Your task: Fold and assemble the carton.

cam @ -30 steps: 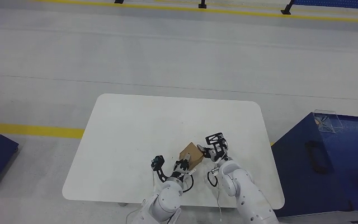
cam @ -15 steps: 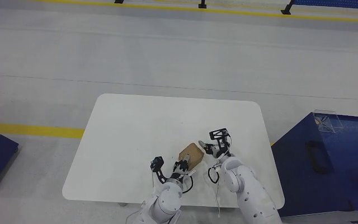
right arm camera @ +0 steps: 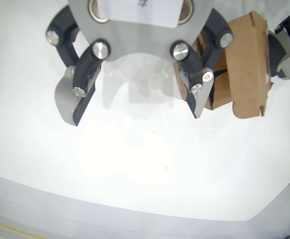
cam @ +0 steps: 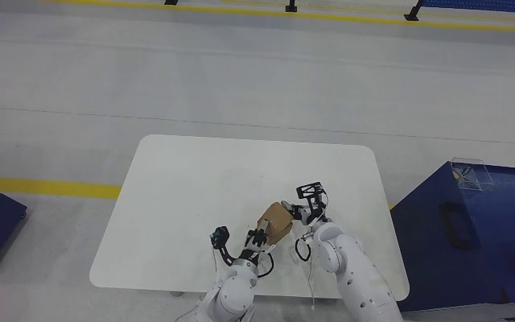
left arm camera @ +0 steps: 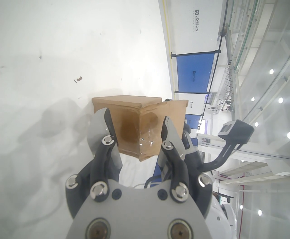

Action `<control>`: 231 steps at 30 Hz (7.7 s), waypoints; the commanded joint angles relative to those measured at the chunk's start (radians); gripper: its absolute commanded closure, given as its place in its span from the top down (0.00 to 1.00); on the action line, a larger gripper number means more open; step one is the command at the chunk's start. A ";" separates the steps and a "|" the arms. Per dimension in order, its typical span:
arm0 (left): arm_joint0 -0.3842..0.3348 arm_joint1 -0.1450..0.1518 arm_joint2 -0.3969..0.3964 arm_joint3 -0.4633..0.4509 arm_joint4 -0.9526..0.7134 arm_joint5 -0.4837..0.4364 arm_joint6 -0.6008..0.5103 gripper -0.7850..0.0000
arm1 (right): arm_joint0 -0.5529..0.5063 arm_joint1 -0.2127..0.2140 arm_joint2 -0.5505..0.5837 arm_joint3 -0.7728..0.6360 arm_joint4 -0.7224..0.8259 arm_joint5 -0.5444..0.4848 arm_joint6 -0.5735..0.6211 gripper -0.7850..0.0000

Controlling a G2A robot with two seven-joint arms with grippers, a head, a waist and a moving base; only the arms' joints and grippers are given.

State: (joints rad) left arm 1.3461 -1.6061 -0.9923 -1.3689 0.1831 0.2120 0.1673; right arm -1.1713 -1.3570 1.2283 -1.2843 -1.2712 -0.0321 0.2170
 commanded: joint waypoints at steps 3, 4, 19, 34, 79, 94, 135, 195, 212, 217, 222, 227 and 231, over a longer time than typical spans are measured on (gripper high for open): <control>-0.003 -0.002 0.001 0.005 -0.001 0.005 -0.001 0.49 | -0.019 0.004 0.003 -0.023 -0.030 0.002 -0.008 1.00; -0.004 -0.002 0.001 0.007 -0.001 0.007 -0.001 0.49 | -0.023 0.004 0.001 -0.027 -0.038 0.007 -0.008 1.00; -0.005 -0.008 0.002 0.012 0.008 0.010 0.006 0.49 | -0.018 -0.002 0.044 -0.044 0.053 0.066 0.061 1.00; -0.007 -0.012 -0.004 0.017 0.013 0.017 0.005 0.49 | -0.092 0.010 0.031 -0.136 -0.027 -0.014 0.053 1.00; -0.048 -0.032 0.003 0.080 0.023 0.066 -0.004 0.50 | -0.034 0.008 0.020 -0.053 -0.024 -0.027 0.083 1.00; -0.037 -0.035 -0.003 0.070 0.034 0.066 0.004 0.50 | -0.079 0.019 0.031 -0.118 -0.043 -0.081 0.090 1.00; -0.018 0.095 0.004 0.083 1.536 -0.190 -0.011 1.00 | 0.037 0.009 -0.027 0.017 -0.056 -0.086 0.106 1.00; 0.133 0.057 0.008 -0.299 0.849 -0.021 -0.125 0.67 | -0.076 0.044 0.226 -0.106 0.128 -0.002 0.108 1.00; 0.056 0.046 0.153 -0.015 1.278 0.016 0.023 0.00 | -0.076 0.044 0.226 -0.106 0.128 -0.002 0.108 1.00; 0.049 0.040 0.161 0.004 1.249 -0.001 -0.005 0.00 | -0.076 0.044 0.226 -0.106 0.128 -0.002 0.108 1.00; 0.036 0.034 0.166 0.023 1.230 0.013 -0.072 0.00 | -0.076 0.044 0.226 -0.106 0.128 -0.002 0.108 1.00; 0.038 0.029 0.166 -0.003 1.207 0.010 -0.033 0.00 | -0.076 0.044 0.226 -0.106 0.128 -0.002 0.108 1.00; 0.037 0.029 0.163 0.020 1.218 0.012 -0.058 0.00 | -0.076 0.044 0.226 -0.106 0.128 -0.002 0.108 1.00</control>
State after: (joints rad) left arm 1.3864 -1.5765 -0.8298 -1.3598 1.3917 0.2193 0.1252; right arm -1.2474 -1.3132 1.4543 -1.3905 -1.1435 -0.0345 0.3254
